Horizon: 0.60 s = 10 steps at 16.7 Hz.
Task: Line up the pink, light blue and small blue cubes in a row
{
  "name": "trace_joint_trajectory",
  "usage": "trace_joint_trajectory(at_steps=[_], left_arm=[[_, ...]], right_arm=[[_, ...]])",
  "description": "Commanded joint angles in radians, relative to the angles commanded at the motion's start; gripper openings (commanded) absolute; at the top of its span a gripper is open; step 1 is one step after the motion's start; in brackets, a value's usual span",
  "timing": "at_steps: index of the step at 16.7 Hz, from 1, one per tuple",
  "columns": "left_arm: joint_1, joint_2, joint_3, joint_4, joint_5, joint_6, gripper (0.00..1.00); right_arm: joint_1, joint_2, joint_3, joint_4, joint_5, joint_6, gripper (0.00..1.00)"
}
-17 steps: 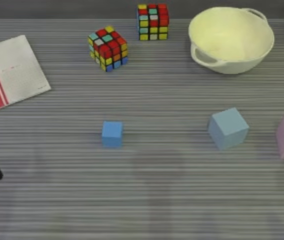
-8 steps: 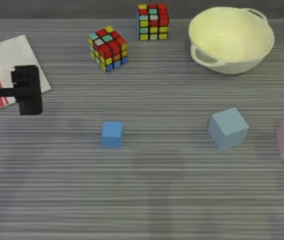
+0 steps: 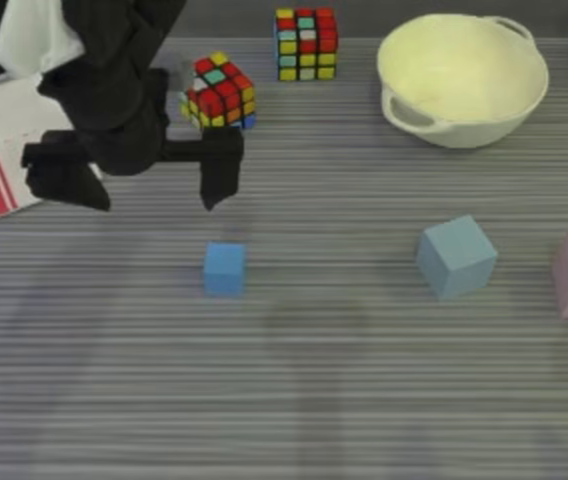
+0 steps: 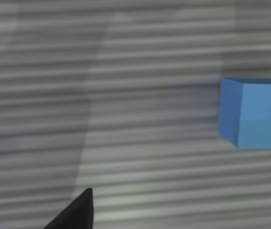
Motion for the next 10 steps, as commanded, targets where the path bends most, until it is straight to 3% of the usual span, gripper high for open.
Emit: trace_joint_trajectory(at_steps=[5,10], left_arm=[[-0.069,0.279,0.255,-0.157,-0.002,-0.057,1.00],[-0.085,0.338,0.317,-0.189,-0.002,-0.069,1.00]], right_arm=[[0.000,0.000,0.000,0.000,0.000,0.000,1.00],[0.000,0.000,0.000,0.000,0.000,0.000,1.00]])
